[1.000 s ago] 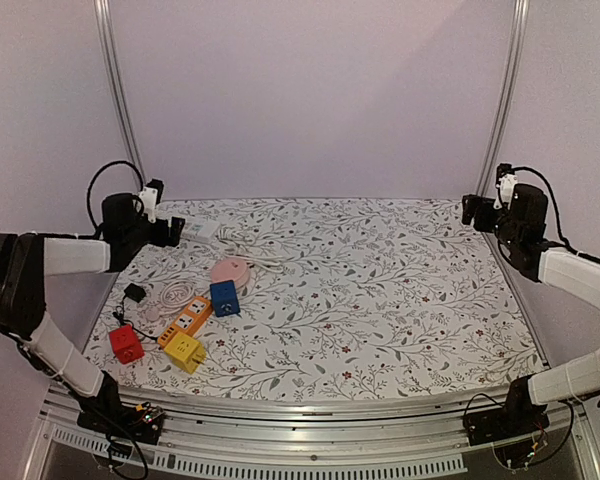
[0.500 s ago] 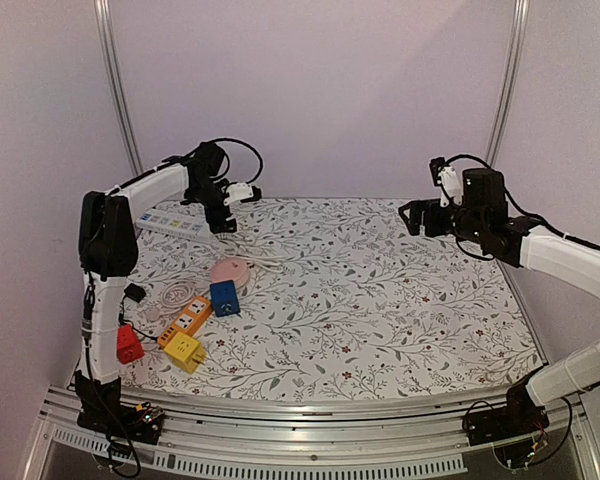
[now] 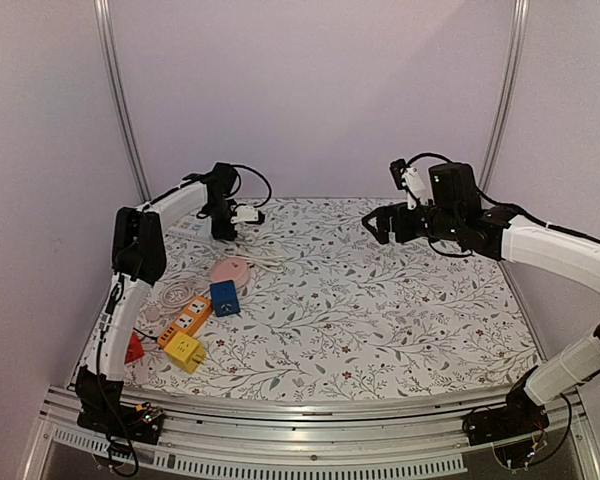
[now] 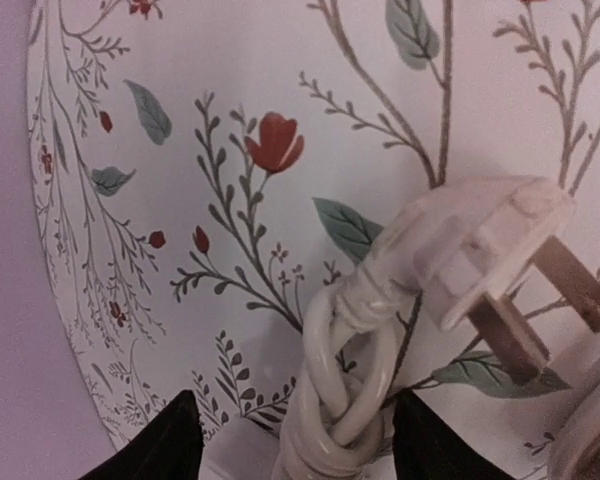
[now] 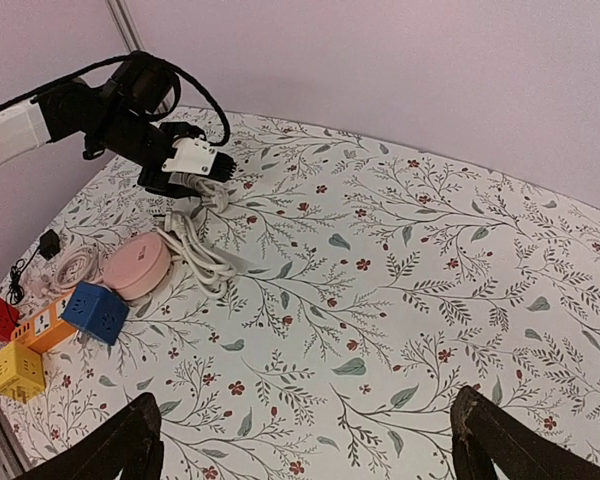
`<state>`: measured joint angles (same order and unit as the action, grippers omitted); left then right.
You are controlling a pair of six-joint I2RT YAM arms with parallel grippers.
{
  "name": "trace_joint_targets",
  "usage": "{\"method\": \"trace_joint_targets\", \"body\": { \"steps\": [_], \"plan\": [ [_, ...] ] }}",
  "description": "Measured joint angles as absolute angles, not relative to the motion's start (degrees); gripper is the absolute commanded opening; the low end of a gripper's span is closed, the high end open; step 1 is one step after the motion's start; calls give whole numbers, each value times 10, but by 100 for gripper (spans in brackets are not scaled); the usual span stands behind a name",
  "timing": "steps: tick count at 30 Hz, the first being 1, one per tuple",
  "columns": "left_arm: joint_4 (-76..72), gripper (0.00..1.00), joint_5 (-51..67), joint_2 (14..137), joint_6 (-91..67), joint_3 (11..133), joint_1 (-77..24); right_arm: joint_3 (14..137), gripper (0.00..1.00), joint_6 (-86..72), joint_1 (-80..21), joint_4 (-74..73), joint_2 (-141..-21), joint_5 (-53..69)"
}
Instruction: Insert the plug
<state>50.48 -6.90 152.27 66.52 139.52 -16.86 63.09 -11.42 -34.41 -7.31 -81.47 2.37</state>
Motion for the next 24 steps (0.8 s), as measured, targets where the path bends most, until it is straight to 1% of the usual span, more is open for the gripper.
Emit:
{"method": "trace_joint_targets", "body": {
  "steps": [1, 4, 5, 11, 15, 20, 24],
  "plan": [
    [505, 46, -72, 1526, 667, 1397, -168, 634, 99, -114, -345, -76, -817, 23],
    [509, 5, -71, 1530, 669, 1399, -168, 639, 99, -114, -348, -83, -820, 23],
    [512, 0, -68, 1531, 666, 1399, -167, 642, 99, -114, -349, -88, -820, 23],
    [514, 0, -50, 1530, 643, 1401, -167, 653, 99, -118, -349, -91, -821, 19],
    [496, 0, -21, 1530, 596, 1401, -166, 653, 99, -132, -350, -91, -820, -4],
    [456, 0, 26, 1530, 498, 1406, -189, 648, 99, -172, -351, -91, -799, -77],
    [428, 0, 46, 1530, 424, 1409, -246, 630, 99, -205, -351, -95, -765, -136]
  ]
}}
